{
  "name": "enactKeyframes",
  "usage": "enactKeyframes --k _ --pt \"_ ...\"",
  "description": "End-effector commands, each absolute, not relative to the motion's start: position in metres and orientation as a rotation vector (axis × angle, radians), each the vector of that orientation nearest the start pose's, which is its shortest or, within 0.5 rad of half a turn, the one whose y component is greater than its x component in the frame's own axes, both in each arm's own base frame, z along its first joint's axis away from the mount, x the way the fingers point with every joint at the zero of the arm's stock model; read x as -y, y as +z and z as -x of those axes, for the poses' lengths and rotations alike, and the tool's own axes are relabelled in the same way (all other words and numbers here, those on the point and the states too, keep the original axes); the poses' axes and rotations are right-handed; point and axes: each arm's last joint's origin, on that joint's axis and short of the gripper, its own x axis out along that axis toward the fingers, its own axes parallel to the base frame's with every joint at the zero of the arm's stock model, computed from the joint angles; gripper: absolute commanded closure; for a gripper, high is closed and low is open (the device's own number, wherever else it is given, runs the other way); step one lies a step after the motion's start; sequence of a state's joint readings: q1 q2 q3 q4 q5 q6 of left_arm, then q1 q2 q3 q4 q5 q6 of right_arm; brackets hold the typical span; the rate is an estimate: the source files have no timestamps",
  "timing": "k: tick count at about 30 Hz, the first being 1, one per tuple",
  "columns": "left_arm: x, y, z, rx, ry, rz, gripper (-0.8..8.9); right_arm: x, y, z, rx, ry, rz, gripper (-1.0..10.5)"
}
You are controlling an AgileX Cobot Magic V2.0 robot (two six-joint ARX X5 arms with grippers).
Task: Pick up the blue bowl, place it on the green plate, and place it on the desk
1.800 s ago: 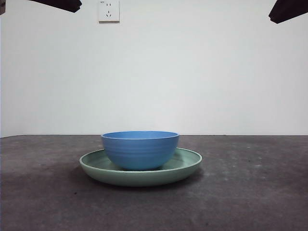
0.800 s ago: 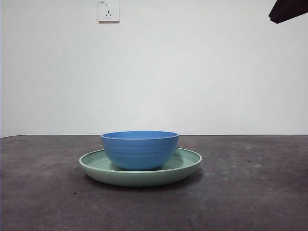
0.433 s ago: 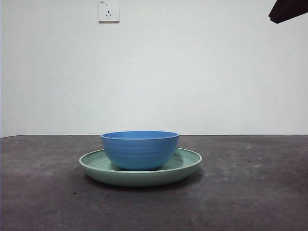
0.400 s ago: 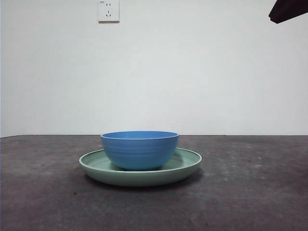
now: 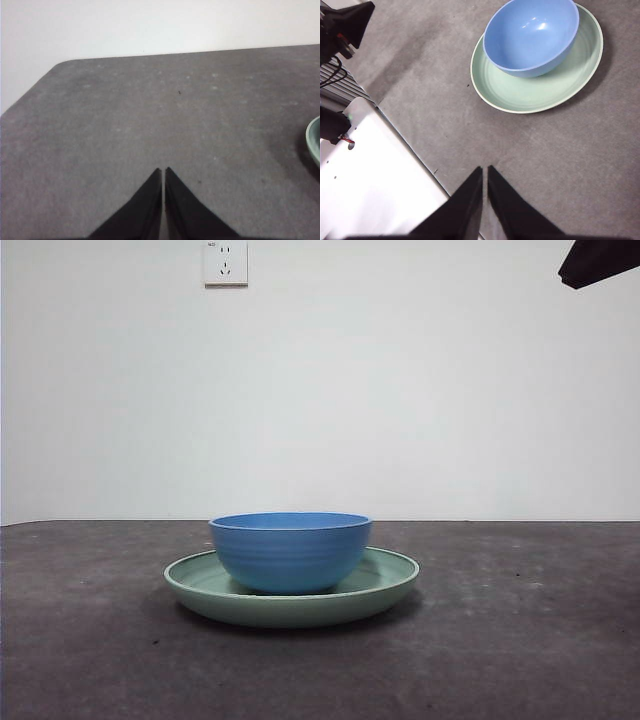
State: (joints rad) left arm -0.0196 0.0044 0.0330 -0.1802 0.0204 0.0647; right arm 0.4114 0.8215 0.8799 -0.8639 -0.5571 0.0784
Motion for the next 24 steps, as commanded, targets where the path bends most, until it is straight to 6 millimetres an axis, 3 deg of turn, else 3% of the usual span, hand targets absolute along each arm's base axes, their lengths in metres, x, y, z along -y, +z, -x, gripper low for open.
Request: enactKeyframes --k 1,24 --pt "0.0022 0.1494 -0.0956 -0.176 -0.037 -0.051 8.04 -0.0734 0.3080 -0.1279 -0.851 0.895 -0.116 9.4" --pt "0.0022 0.1491 -0.0956 -0.179 -0.036 -0.033 8.04 -0.0734 0.3080 -0.1280 -0.851 0.896 -0.116 9.4"
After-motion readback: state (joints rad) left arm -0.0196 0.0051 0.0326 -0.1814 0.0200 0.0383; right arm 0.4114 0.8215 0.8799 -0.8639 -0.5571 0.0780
